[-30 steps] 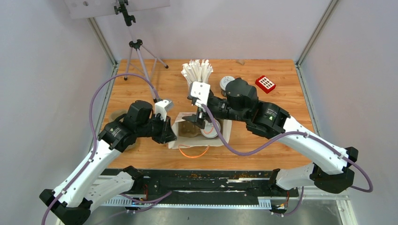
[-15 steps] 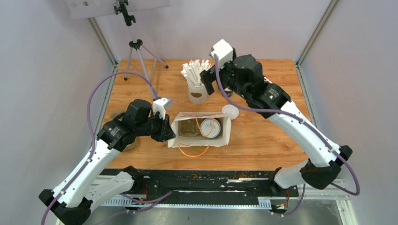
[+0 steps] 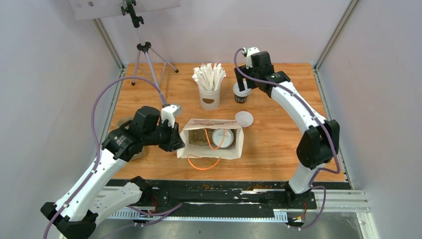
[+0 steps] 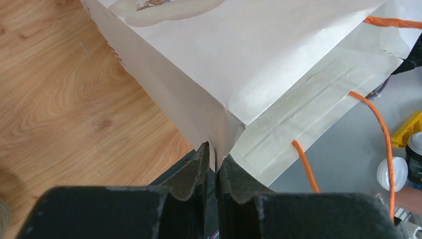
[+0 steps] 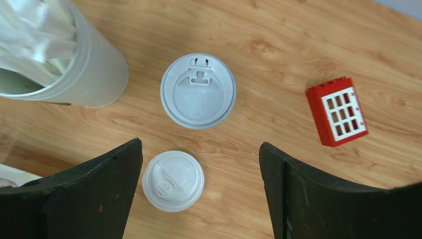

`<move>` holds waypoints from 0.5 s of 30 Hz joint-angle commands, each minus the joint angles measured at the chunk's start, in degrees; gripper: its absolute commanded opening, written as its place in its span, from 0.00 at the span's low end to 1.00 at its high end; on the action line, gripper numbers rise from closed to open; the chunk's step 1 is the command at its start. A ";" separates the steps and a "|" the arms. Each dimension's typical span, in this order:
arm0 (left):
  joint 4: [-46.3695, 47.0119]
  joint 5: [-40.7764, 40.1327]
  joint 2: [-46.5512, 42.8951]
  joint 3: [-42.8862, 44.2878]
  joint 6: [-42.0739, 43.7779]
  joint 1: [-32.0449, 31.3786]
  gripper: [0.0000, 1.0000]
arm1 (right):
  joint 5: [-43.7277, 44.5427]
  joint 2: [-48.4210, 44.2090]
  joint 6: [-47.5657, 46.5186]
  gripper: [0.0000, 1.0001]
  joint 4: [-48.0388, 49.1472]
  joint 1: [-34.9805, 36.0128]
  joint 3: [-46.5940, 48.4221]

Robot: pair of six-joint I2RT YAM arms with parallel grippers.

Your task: Pack the takeout coffee

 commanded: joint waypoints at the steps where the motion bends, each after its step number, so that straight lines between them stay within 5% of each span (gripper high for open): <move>1: -1.42 -0.40 -0.66 3.05 1.82 0.18 0.17 | -6.86 5.82 -1.46 0.85 7.99 -1.35 0.90; 15: -1.69 -1.00 1.09 4.18 2.19 0.15 0.17 | -4.39 14.33 -3.65 0.92 17.66 -2.48 1.11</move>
